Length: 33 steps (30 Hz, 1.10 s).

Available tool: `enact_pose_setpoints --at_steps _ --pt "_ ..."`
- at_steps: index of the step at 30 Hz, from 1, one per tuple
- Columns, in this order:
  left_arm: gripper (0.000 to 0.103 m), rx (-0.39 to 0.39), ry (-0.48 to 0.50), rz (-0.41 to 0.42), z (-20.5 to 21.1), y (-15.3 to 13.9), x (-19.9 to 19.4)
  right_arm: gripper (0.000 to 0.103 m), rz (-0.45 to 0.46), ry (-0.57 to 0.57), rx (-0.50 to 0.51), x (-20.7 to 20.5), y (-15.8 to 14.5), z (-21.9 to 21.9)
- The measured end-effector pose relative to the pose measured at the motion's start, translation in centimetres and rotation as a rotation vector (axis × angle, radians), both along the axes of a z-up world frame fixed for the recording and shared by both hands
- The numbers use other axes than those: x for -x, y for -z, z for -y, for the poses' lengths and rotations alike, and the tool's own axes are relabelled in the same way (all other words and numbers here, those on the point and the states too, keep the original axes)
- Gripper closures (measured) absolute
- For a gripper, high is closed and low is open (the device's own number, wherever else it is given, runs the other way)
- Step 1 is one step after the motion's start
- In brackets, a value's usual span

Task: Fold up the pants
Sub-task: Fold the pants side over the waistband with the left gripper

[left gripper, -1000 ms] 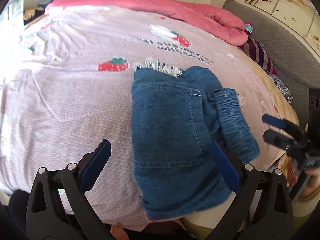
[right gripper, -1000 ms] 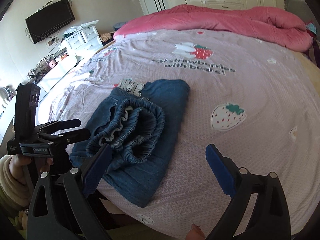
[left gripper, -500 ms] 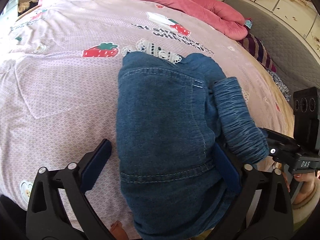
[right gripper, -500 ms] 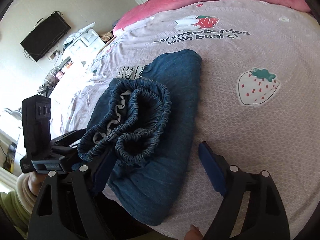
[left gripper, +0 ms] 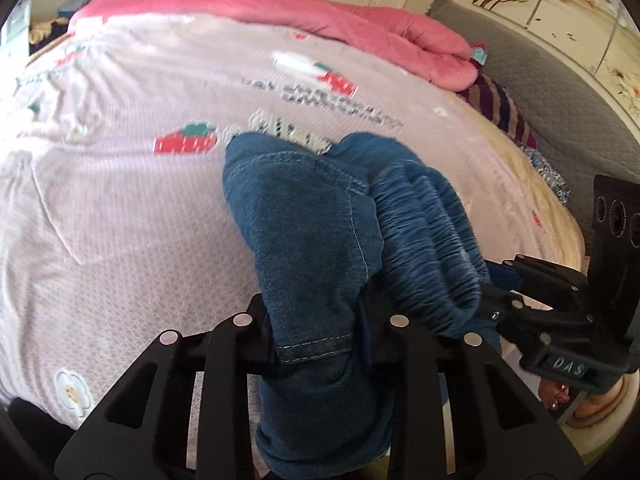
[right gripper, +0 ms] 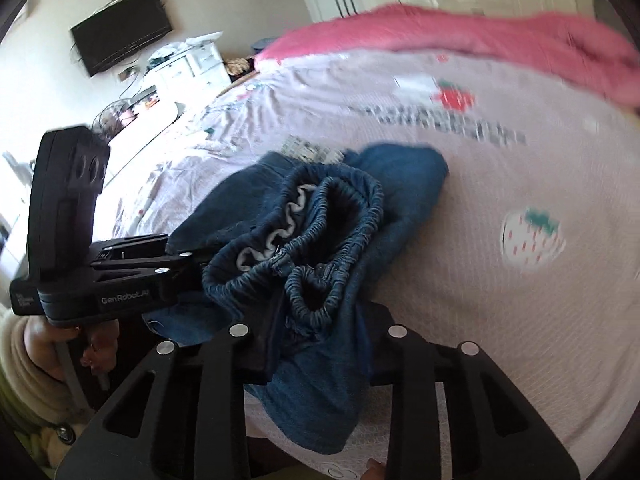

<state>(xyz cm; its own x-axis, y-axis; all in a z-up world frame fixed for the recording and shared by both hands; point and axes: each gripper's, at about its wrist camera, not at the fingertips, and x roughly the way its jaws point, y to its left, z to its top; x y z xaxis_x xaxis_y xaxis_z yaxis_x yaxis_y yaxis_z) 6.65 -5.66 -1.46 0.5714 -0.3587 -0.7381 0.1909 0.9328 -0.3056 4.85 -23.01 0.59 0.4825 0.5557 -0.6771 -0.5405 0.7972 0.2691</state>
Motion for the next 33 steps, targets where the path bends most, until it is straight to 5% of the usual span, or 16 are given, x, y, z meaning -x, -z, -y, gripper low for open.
enact_pose_setpoints --at_steps 14,33 --pt "0.083 -0.005 -0.002 0.107 -0.5 -6.2 -4.2 0.075 0.159 0.005 -0.001 -4.5 -5.7 -0.3" --pt "0.083 -0.054 -0.016 0.073 -0.3 -4.0 -15.2 0.075 0.118 0.082 0.035 -15.0 -3.0 -2.0"
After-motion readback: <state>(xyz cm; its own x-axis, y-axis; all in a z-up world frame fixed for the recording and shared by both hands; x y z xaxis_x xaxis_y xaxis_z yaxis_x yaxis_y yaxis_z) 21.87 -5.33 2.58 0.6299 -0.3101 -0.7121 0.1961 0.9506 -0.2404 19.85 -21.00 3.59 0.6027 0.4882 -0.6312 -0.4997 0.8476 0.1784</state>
